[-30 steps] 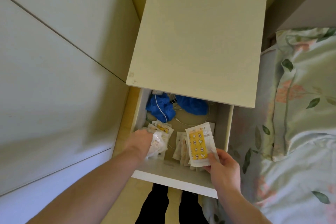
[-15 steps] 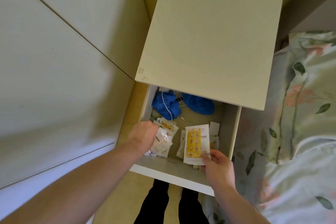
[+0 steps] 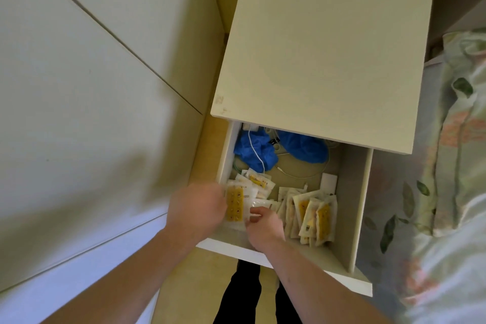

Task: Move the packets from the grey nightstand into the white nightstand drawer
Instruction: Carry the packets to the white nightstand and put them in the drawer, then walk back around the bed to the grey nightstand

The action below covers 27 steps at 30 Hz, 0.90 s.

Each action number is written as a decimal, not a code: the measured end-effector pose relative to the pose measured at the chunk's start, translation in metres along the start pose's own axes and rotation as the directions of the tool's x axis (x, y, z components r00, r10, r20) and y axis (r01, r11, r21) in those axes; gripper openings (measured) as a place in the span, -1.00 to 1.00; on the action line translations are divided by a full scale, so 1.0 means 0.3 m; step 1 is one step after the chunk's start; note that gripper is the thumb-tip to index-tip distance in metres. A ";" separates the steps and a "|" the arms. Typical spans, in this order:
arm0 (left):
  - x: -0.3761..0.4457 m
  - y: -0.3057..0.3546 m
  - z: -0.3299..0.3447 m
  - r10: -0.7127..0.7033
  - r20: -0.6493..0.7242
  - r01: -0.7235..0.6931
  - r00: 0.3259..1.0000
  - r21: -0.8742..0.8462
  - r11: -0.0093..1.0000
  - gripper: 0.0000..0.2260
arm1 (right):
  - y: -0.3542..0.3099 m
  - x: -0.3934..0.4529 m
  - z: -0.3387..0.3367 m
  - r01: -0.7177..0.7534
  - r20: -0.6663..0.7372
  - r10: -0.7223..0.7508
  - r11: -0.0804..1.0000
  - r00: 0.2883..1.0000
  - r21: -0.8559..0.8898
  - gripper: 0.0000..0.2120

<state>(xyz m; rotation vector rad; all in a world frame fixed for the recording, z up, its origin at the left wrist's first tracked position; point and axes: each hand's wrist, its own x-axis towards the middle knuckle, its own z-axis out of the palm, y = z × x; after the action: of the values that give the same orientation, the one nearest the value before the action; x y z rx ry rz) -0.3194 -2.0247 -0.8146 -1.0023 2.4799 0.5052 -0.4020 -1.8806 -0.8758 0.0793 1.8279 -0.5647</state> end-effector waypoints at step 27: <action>-0.626 0.304 -0.577 0.415 0.187 -0.410 0.890 -0.066 0.910 -0.59 | 0.040 -1.079 -0.390 0.273 -0.402 -0.304 0.953 0.863 -0.135 -0.49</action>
<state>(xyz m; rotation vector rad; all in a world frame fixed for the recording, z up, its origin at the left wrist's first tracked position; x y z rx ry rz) -0.3036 -1.9389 -0.5578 -0.3967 2.5075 0.7288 -0.3927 -1.7487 -0.5579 -0.1382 2.3023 -0.7315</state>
